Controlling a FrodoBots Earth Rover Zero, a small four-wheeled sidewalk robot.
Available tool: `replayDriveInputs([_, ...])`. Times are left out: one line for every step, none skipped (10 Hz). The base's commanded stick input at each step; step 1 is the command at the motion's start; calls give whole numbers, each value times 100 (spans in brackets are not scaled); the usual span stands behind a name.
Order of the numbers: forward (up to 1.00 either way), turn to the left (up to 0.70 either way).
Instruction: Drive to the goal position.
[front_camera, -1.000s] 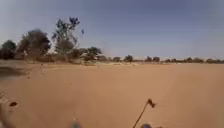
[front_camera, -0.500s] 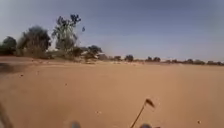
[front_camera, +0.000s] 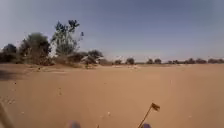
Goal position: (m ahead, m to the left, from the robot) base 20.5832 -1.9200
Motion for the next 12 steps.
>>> replayDriveInputs([70,0])
replayDriveInputs([70,0])
replayDriveInputs([70,0])
replayDriveInputs([70,0])
replayDriveInputs([70,0])
replayDriveInputs([70,0])
replayDriveInputs([70,0])
replayDriveInputs([70,0])
replayDriveInputs([70,0])
replayDriveInputs([70,0])
replayDriveInputs([70,0])
replayDriveInputs([70,0])
